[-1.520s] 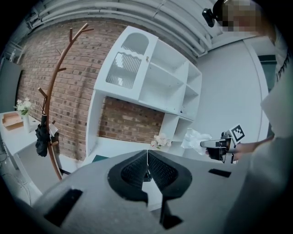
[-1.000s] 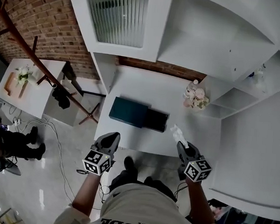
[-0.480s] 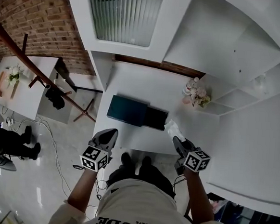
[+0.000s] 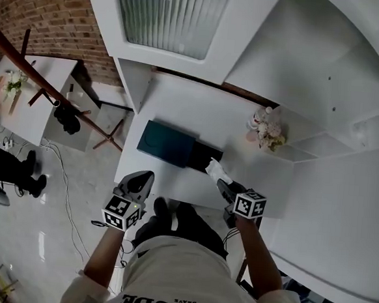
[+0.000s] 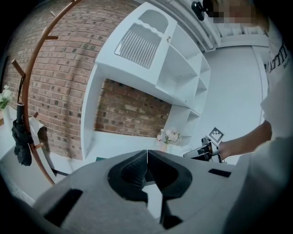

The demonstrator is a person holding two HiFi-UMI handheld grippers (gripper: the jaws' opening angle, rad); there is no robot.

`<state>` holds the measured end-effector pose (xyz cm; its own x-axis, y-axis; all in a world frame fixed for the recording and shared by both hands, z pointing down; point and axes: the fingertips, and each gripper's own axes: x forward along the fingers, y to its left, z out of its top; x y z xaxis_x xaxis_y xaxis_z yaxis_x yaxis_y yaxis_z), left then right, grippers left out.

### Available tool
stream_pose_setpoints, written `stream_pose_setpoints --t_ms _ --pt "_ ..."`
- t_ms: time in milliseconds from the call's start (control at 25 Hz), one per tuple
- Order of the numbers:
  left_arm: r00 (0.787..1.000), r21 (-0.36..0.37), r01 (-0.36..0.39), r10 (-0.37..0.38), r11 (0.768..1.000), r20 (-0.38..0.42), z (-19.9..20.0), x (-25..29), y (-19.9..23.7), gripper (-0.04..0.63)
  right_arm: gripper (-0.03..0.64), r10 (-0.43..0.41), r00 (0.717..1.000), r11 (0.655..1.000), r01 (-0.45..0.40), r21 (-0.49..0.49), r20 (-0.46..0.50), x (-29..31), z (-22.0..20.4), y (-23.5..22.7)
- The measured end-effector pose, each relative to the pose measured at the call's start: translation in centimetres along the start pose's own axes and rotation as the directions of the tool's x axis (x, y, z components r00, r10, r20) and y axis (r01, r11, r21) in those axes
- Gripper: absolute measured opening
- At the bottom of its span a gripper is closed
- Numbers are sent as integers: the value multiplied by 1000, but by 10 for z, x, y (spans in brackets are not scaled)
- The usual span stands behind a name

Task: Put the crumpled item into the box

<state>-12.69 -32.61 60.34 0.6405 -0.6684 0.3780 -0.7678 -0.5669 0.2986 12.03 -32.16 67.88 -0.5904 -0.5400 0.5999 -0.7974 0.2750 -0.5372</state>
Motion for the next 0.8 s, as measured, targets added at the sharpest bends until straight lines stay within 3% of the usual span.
stream_pose_setpoints --t_ms 360,560,800 --pt "996 -40 -81 79 996 -27 -8 18 -5 26 71 -4 978 998 -8 -55 -209 66 -13 -52" --pt "993 -62 -113 111 992 -37 -11 27 -3 26 69 17 941 1000 -20 -6 -338 108 -29 -74" --pt "986 -95 -162 158 982 -50 -20 30 7 26 69 41 909 999 -31 31 -415 144 -37 -81"
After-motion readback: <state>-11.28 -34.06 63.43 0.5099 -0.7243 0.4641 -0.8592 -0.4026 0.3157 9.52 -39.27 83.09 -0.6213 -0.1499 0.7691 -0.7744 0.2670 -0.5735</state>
